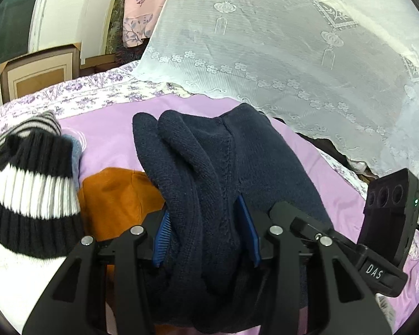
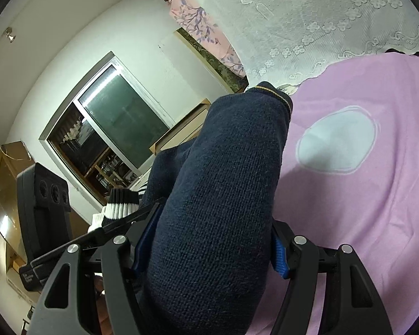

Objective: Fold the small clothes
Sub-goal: 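Carry the navy cardigan with both grippers toward the orange sweater, then lower the navy cardigan beside the orange sweater and open both grippers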

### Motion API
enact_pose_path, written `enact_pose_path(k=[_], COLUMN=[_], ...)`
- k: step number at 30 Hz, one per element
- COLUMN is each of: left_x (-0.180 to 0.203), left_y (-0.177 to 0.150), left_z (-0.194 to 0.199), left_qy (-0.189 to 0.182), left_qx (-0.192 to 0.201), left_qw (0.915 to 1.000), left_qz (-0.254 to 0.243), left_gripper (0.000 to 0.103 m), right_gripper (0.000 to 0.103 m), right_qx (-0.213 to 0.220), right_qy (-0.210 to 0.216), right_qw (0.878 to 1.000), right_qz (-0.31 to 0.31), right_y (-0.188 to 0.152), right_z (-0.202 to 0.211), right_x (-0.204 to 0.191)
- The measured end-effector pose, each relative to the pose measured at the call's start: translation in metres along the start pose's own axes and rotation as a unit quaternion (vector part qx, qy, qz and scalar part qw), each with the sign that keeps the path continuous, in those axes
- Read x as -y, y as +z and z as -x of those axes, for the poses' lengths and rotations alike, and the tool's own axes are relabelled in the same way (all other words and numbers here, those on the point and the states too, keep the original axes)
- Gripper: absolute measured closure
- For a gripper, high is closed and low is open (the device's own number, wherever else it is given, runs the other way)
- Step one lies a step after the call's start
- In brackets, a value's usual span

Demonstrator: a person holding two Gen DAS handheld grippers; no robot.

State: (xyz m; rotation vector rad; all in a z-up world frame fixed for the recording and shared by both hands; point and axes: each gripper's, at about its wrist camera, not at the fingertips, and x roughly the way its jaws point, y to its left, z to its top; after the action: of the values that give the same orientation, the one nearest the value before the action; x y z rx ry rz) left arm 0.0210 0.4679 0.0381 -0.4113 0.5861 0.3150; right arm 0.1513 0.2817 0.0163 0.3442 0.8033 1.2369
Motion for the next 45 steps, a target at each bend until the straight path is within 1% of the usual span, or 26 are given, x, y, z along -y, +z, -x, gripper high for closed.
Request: enact_pose_path(k=[2, 4, 8, 10, 12, 13, 15, 17, 19, 21, 23, 26, 28, 32, 35, 38, 45], left_x=[0.004, 0.018, 0.054, 0.069, 0.08, 0.081, 0.078, 0.074, 0.077, 0.083, 0.084, 0.082, 0.084, 0.095, 0.106, 0.112, 0.11], left_y=[-0.003, -0.006, -0.005, -0.006, -0.007, -0.008, -0.009, -0.015, -0.024, -0.028, -0.029, -0.03, -0.028, -0.026, -0.029, -0.036, -0.039], left_z=[-0.002, -0.009, -0.039, -0.053, -0.072, -0.08, -0.097, -0.117, -0.129, -0.129, -0.126, -0.123, -0.118, -0.109, -0.117, -0.127, -0.135], left_qy=[-0.002, -0.004, -0.022, -0.024, -0.013, -0.008, -0.006, -0.008, 0.005, 0.014, 0.013, 0.0, -0.008, -0.019, -0.012, 0.008, 0.018], left_qx=[-0.002, -0.007, -0.026, -0.035, -0.041, -0.045, -0.059, -0.081, -0.086, -0.073, -0.067, -0.062, -0.052, -0.029, -0.033, -0.04, -0.046], left_qw=[1.0, 0.9997, 0.9987, 0.998, 0.9978, 0.9978, 0.9976, 0.9963, 0.9954, 0.9956, 0.9958, 0.9966, 0.9972, 0.9971, 0.996, 0.9942, 0.9931], left_qz=[-0.005, -0.021, -0.039, -0.046, -0.05, -0.048, -0.037, -0.026, -0.04, -0.058, -0.062, -0.055, -0.054, -0.068, -0.082, -0.099, -0.107], left_gripper=[0.061, 0.06, 0.06, 0.06, 0.06, 0.06, 0.059, 0.059, 0.058, 0.059, 0.059, 0.06, 0.06, 0.06, 0.06, 0.06, 0.057], right_gripper=[0.035, 0.035, 0.035, 0.035, 0.035, 0.035, 0.035, 0.035, 0.035, 0.036, 0.036, 0.036, 0.036, 0.035, 0.036, 0.036, 0.035], right_qx=[0.002, 0.008, 0.025, 0.033, 0.033, 0.031, 0.023, 0.017, 0.005, 0.006, 0.011, 0.014, 0.02, 0.04, 0.041, 0.03, 0.018], right_qy=[-0.002, -0.013, -0.058, -0.068, -0.07, -0.072, -0.09, -0.104, -0.111, -0.106, -0.104, -0.109, -0.11, -0.114, -0.122, -0.126, -0.133], right_qw=[1.0, 1.0, 0.998, 0.997, 0.997, 0.997, 0.995, 0.994, 0.993, 0.994, 0.994, 0.994, 0.994, 0.993, 0.992, 0.991, 0.99], right_qz=[-0.001, 0.008, 0.027, 0.008, -0.019, -0.023, -0.02, -0.022, -0.031, -0.038, -0.035, -0.027, -0.021, -0.005, -0.019, -0.039, -0.048], right_y=[0.001, 0.003, 0.013, 0.019, 0.024, 0.025, 0.023, 0.018, 0.013, 0.012, 0.012, 0.009, 0.01, 0.018, 0.018, 0.016, 0.011], right_z=[0.004, 0.012, 0.037, 0.045, 0.045, 0.043, 0.034, 0.027, 0.023, 0.024, 0.025, 0.028, 0.032, 0.046, 0.049, 0.045, 0.041], right_x=[0.002, 0.005, 0.023, 0.04, 0.061, 0.067, 0.079, 0.089, 0.099, 0.104, 0.103, 0.1, 0.097, 0.09, 0.1, 0.115, 0.124])
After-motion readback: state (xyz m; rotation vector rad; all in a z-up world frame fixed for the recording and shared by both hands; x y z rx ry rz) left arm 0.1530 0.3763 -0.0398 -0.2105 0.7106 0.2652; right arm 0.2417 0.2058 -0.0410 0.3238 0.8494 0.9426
